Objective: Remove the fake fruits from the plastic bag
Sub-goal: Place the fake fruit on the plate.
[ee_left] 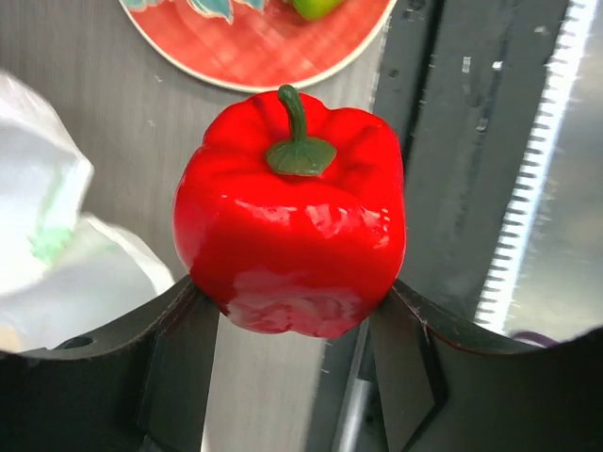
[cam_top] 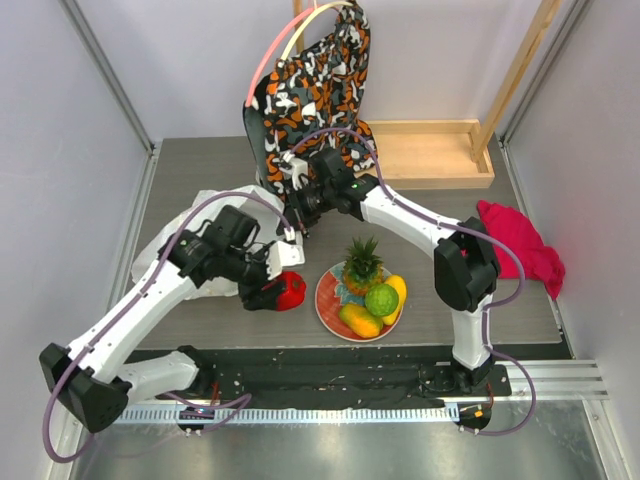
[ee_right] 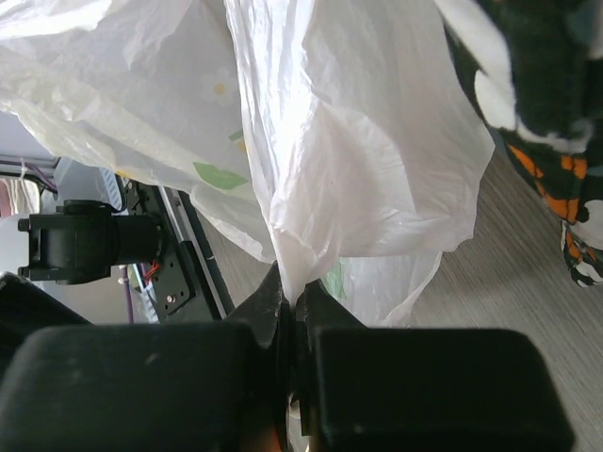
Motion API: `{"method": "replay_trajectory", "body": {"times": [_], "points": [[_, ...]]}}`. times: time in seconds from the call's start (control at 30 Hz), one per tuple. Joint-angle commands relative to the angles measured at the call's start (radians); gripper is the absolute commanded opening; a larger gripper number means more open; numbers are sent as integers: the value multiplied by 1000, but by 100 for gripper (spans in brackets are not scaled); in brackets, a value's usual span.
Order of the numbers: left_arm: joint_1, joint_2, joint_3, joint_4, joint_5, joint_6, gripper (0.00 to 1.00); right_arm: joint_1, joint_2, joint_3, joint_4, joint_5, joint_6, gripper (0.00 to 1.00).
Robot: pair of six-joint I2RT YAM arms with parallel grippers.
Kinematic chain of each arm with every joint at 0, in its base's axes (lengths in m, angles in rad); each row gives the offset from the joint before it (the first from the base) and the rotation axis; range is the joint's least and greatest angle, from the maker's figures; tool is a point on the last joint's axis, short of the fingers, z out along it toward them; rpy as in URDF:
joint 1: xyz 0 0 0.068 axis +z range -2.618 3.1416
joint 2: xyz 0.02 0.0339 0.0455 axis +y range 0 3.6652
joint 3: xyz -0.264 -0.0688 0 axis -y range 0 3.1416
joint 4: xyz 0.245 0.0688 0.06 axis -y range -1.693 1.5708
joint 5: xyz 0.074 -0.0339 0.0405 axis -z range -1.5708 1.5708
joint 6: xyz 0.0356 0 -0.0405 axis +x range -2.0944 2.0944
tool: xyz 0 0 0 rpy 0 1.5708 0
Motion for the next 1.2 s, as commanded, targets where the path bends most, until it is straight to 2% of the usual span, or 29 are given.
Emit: {"method": "replay_trajectory", "body": {"times": [0.0,0.13,0.17,0.2,0.27,0.3,0.33,0.5,0.63,0.73,1.03,1.07,1.17], "points": [[-51,46,3,175,-50,6,15,-3,-9,34,30,8,0,1],[-87,112,11,285,-12,-253,11,-6,-14,28,25,29,-3,1],[-87,106,-12,319,-15,-413,11,-4,-12,28,25,34,0,1],[-88,94,-38,359,-24,-489,8,-4,-9,31,26,42,1,1],[-90,35,-132,503,-53,-668,1,-6,-3,31,25,54,6,1],[-96,12,-163,558,-88,-818,0,-6,0,32,26,68,9,1],[-105,-2,-199,660,-110,-900,0,-7,3,32,27,74,10,1],[-163,66,-286,801,-263,-1252,0,-10,37,48,25,94,27,1],[-179,125,-309,917,-339,-1413,0,-10,54,59,30,97,36,1],[-185,158,-337,939,-405,-1471,0,-10,54,54,31,103,38,1],[-185,228,-441,1047,-350,-1606,2,-10,61,43,37,92,50,1],[-185,234,-457,1072,-337,-1612,4,-10,64,46,40,91,50,1],[-186,253,-461,1120,-322,-1626,27,-12,69,51,40,85,56,1]]}}
